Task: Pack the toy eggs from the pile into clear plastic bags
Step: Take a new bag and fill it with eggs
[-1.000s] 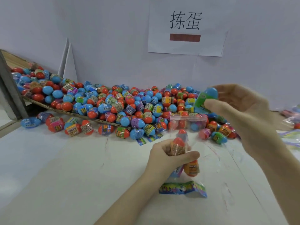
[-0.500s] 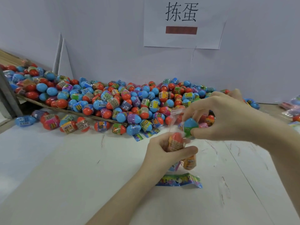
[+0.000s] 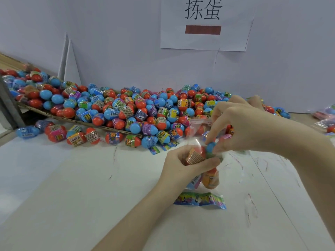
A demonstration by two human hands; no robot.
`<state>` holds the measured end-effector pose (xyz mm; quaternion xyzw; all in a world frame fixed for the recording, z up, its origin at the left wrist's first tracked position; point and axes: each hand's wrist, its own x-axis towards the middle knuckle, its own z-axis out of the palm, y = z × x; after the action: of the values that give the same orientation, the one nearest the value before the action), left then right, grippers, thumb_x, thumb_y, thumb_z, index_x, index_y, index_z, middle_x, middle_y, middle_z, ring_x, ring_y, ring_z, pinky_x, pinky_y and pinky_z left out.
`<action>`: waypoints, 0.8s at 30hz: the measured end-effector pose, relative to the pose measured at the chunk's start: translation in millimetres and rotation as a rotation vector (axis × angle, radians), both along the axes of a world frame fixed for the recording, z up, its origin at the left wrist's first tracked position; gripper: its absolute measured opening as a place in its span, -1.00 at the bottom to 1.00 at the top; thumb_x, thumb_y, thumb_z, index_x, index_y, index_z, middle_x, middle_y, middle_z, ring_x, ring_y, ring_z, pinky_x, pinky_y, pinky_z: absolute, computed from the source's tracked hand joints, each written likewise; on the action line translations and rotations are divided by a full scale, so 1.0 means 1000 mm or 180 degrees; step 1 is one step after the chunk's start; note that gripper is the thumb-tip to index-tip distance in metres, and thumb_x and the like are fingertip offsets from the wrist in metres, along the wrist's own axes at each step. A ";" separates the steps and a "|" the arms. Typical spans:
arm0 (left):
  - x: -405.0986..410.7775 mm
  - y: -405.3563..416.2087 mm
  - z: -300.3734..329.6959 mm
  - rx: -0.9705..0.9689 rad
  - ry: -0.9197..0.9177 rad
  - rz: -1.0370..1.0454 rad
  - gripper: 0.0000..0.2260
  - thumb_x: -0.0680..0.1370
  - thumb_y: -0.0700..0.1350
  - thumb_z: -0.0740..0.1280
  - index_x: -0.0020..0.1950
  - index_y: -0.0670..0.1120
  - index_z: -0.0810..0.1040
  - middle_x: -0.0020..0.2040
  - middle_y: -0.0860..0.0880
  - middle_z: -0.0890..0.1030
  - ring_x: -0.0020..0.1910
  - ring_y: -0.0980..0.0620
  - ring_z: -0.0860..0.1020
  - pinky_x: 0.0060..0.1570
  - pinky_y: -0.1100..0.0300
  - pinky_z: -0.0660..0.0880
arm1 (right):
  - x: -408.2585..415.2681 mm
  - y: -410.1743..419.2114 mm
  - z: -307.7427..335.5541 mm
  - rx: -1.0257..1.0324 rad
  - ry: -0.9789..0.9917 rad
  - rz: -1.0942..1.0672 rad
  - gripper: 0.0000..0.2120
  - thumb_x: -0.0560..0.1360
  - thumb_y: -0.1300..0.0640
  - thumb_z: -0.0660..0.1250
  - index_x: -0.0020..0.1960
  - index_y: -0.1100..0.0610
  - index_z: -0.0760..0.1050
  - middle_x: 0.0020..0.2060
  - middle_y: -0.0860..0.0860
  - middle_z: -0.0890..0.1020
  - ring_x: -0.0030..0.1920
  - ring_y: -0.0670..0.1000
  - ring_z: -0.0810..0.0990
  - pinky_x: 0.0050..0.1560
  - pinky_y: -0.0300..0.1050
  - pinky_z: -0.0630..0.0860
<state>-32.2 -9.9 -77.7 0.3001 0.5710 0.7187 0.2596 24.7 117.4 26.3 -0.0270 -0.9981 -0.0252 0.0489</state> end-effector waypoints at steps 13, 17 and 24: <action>-0.002 0.000 -0.001 -0.0049 -0.0309 0.0128 -0.76 0.11 0.08 0.46 -0.28 0.05 0.64 -0.31 0.04 0.66 -0.27 0.09 0.63 -0.24 0.25 0.58 | 0.016 -0.002 -0.050 -0.3439 0.0885 -0.0560 -0.22 -0.01 -0.26 0.41 0.18 -0.19 0.29 -0.02 -0.26 0.52 -0.07 -0.21 0.56 -0.17 -0.29 0.50; -0.004 -0.001 -0.001 -0.0088 -0.0420 -0.0121 -0.81 0.31 -0.08 0.47 -0.11 -0.06 0.65 -0.21 -0.06 0.66 -0.20 0.01 0.62 -0.17 0.18 0.58 | 0.015 0.001 -0.072 -0.4499 0.0637 -0.0483 -0.61 0.15 -0.03 0.45 -0.05 0.06 0.60 -0.24 -0.02 0.69 -0.24 -0.09 0.66 -0.30 -0.31 0.55; -0.003 0.000 0.001 -0.0098 0.0099 0.0277 -0.69 0.29 0.17 0.29 -0.14 0.01 0.63 -0.25 0.08 0.61 -0.26 0.22 0.56 -0.28 0.38 0.50 | 0.013 0.003 -0.080 -0.4900 0.0704 -0.0696 -0.97 0.30 0.20 0.42 -0.25 0.13 0.61 -0.29 0.04 0.67 -0.30 -0.09 0.64 -0.36 -0.27 0.55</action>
<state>-35.6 -9.8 -77.0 0.2820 0.5985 0.7157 0.2237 37.9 120.1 -53.5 -0.1537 -0.7158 0.6718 0.1128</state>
